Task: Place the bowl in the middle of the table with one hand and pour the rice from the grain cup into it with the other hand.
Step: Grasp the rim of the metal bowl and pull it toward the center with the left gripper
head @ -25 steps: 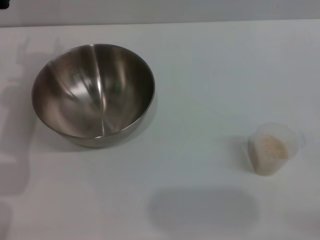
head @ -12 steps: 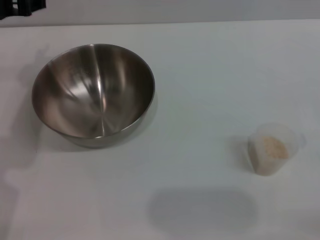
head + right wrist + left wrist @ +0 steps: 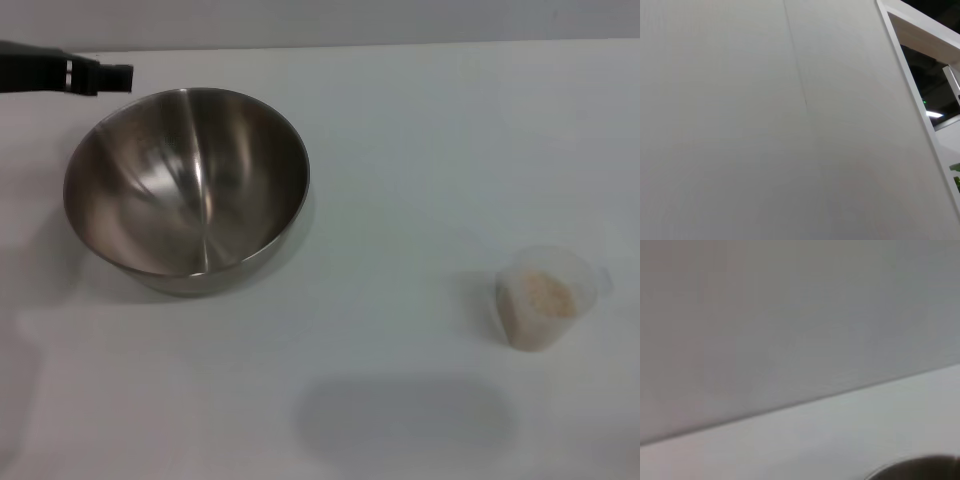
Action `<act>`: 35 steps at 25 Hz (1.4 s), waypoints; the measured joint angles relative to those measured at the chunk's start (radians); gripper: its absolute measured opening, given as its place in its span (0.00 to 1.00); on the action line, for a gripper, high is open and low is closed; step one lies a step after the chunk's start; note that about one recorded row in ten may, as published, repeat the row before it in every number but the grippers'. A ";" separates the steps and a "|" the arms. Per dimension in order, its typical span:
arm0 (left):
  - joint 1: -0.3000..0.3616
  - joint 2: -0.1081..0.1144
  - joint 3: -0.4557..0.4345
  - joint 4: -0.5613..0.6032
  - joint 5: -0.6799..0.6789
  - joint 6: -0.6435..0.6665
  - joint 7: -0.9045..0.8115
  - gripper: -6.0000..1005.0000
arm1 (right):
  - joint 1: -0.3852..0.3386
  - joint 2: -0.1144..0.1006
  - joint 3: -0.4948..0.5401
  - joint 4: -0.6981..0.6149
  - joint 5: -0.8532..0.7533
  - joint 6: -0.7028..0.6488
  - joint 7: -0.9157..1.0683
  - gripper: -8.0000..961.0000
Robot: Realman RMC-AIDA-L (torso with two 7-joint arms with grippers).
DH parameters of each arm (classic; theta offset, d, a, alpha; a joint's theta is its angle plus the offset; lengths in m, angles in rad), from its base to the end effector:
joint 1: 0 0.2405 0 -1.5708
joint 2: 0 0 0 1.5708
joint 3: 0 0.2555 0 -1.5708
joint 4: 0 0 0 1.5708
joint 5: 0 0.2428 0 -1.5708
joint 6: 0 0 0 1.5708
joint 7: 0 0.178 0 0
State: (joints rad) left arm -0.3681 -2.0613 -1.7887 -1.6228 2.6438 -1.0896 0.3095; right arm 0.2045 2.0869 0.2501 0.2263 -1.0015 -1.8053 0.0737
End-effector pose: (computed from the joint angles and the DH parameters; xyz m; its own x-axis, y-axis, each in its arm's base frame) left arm -0.1870 0.4370 0.0613 0.7120 0.5920 0.3776 0.6453 -0.3395 -0.6844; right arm 0.4151 0.2188 0.0771 0.7178 0.4208 -0.5546 -0.6828 0.5812 -0.4427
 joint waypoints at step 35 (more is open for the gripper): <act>-0.034 -0.001 -0.096 0.248 -0.060 0.005 0.155 0.85 | -0.008 -0.002 0.000 -0.004 0.000 0.031 0.000 0.86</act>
State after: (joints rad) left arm -0.4020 -2.0621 -1.8850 -1.3752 2.5837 -1.0850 0.4645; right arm 0.1964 2.0846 0.2500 0.2223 -1.0017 -1.7742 0.0741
